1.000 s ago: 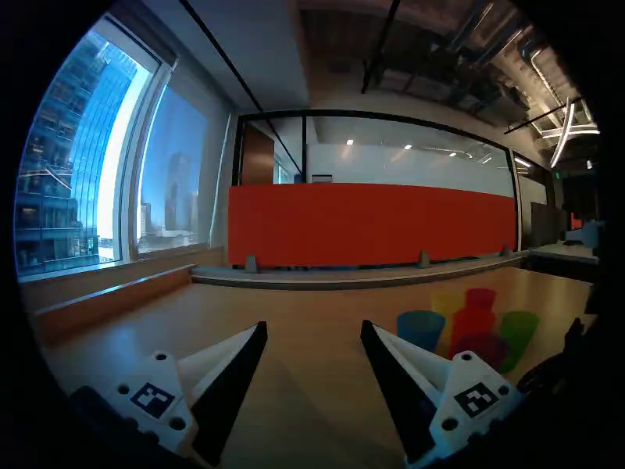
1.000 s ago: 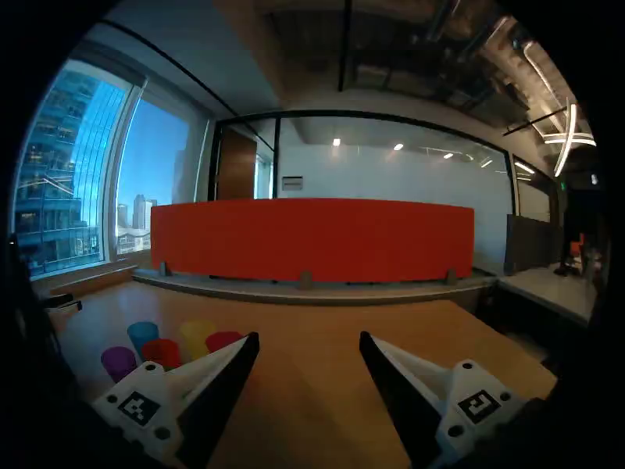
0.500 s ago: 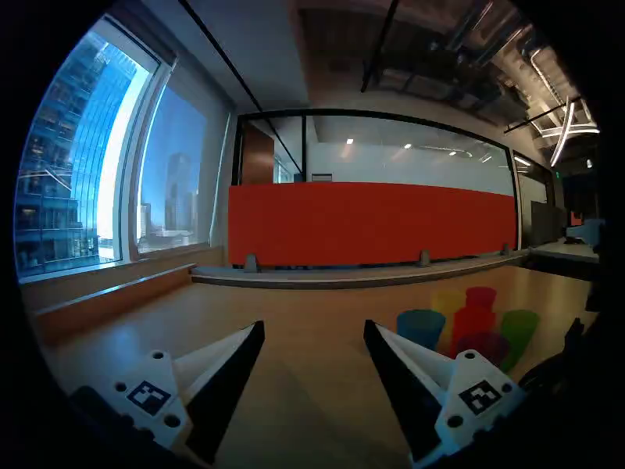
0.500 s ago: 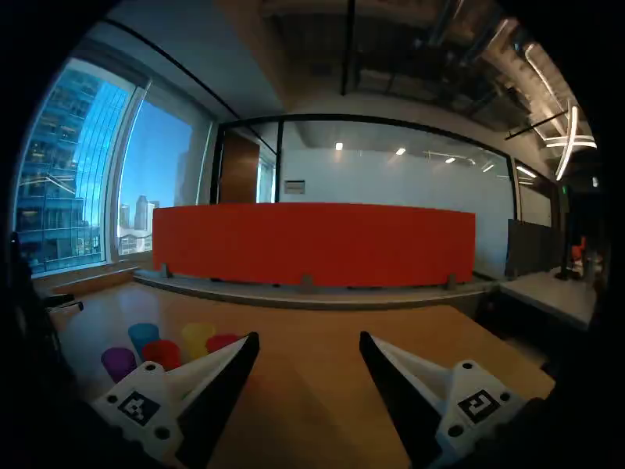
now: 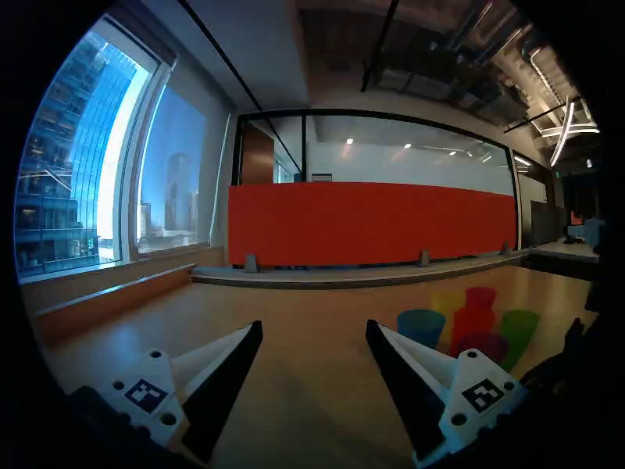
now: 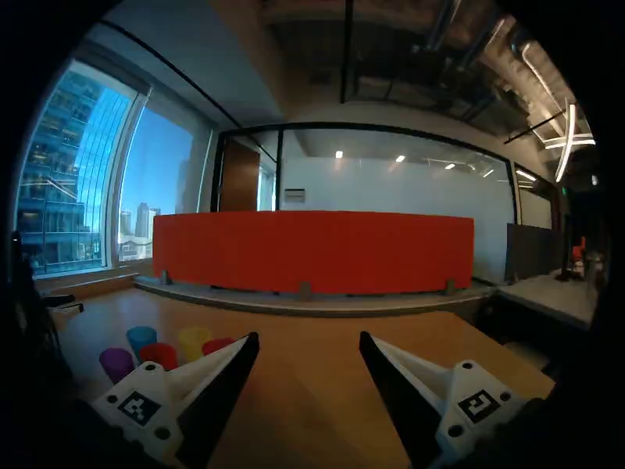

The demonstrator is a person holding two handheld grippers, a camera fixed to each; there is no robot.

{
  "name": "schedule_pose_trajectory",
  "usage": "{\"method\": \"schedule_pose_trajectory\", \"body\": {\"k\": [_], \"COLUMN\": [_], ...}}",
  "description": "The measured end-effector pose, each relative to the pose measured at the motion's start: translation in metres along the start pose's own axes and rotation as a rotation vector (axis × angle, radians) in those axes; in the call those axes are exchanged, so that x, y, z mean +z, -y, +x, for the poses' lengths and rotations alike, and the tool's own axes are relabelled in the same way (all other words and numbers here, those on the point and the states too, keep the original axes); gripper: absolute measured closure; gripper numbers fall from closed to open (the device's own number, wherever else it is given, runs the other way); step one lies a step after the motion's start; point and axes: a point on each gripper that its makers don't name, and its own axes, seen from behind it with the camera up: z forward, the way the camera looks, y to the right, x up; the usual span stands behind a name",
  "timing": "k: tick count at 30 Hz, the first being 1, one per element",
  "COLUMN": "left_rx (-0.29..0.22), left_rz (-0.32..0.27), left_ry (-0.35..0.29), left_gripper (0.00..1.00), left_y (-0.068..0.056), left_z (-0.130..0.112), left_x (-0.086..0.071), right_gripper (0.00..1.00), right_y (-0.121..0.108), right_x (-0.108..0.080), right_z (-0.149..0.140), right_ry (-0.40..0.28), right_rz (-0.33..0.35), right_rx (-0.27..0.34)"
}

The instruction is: Pour water

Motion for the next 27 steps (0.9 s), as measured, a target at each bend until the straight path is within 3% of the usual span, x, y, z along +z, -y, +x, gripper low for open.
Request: {"method": "schedule_pose_trajectory", "body": {"k": [21,27], "left_rx": [0.0,0.0], "left_rz": [0.0,0.0], "left_ry": [0.0,0.0], "left_gripper": [0.02,0.02], "left_y": [0.0,-0.001], "left_z": [0.0,-0.001], "left_x": [0.0,0.0], "right_gripper": [0.01,0.01], "right_y": [-0.013,-0.019], "right_x": [0.012,0.009], "right_z": [-0.02,-0.034], "right_ry": [-0.04,-0.043], "right_rz": [-0.038,-0.055], "right_rx": [0.063,0.042]}}
